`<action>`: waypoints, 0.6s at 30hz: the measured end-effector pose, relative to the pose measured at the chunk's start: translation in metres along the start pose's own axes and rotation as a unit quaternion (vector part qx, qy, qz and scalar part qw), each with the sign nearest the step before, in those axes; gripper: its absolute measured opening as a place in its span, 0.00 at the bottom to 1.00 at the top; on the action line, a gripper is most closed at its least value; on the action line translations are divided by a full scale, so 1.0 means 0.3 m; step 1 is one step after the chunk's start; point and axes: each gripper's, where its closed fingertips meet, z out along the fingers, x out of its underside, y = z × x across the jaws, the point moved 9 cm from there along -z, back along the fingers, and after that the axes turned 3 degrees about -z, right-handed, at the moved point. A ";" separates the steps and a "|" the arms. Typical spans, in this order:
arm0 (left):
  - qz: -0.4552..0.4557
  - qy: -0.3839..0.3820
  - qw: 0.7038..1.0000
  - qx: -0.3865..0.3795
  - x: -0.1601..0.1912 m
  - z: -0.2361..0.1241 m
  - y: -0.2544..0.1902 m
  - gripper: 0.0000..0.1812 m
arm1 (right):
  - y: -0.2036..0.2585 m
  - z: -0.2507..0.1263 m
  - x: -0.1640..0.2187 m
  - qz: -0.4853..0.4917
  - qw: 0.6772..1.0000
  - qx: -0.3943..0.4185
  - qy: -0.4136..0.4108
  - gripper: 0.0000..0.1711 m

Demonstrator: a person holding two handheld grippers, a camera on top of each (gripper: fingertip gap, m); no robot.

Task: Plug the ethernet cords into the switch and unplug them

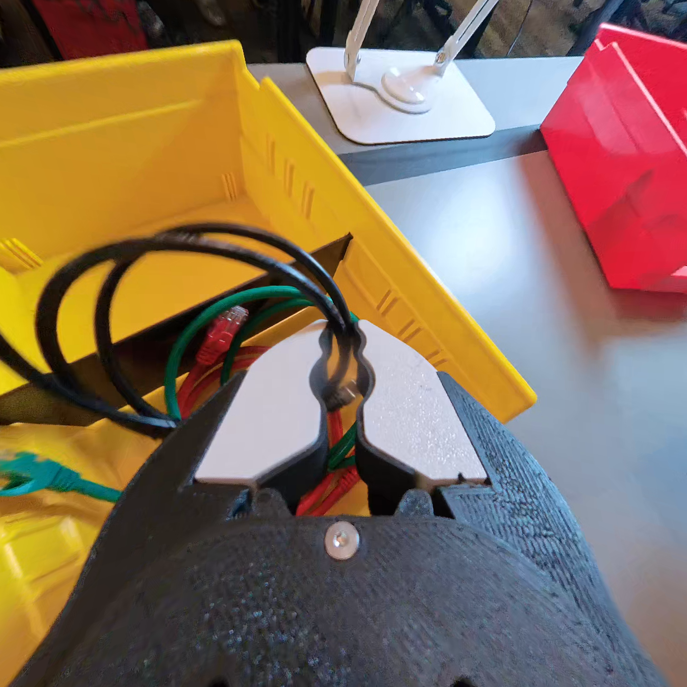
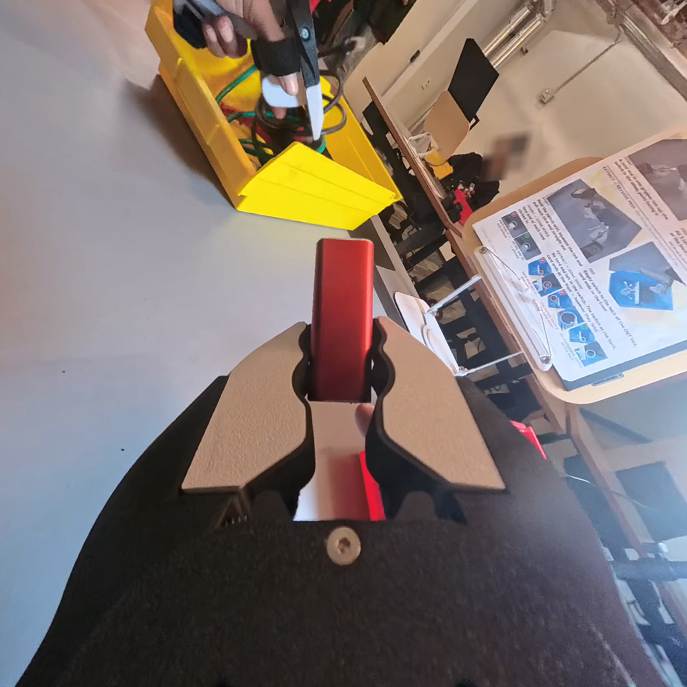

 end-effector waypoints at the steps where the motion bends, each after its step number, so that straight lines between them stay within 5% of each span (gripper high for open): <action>1: 0.007 -0.008 1.000 -0.001 -0.008 -0.024 -0.002 0.04 | -0.004 0.000 0.001 0.005 1.000 0.000 -0.003 0.17; 4: 0.083 -0.024 0.996 -0.030 -0.042 -0.125 -0.034 0.03 | -0.007 -0.002 0.000 0.006 1.000 0.004 -0.007 0.17; 10: 0.315 0.022 0.948 0.041 -0.043 -0.315 -0.250 0.03 | -0.021 -0.014 -0.003 0.000 1.000 0.018 -0.008 0.17; 18: 0.433 0.248 0.827 0.257 0.276 -0.245 -0.543 0.05 | -0.010 -0.035 0.012 -0.039 0.999 0.009 -0.008 0.17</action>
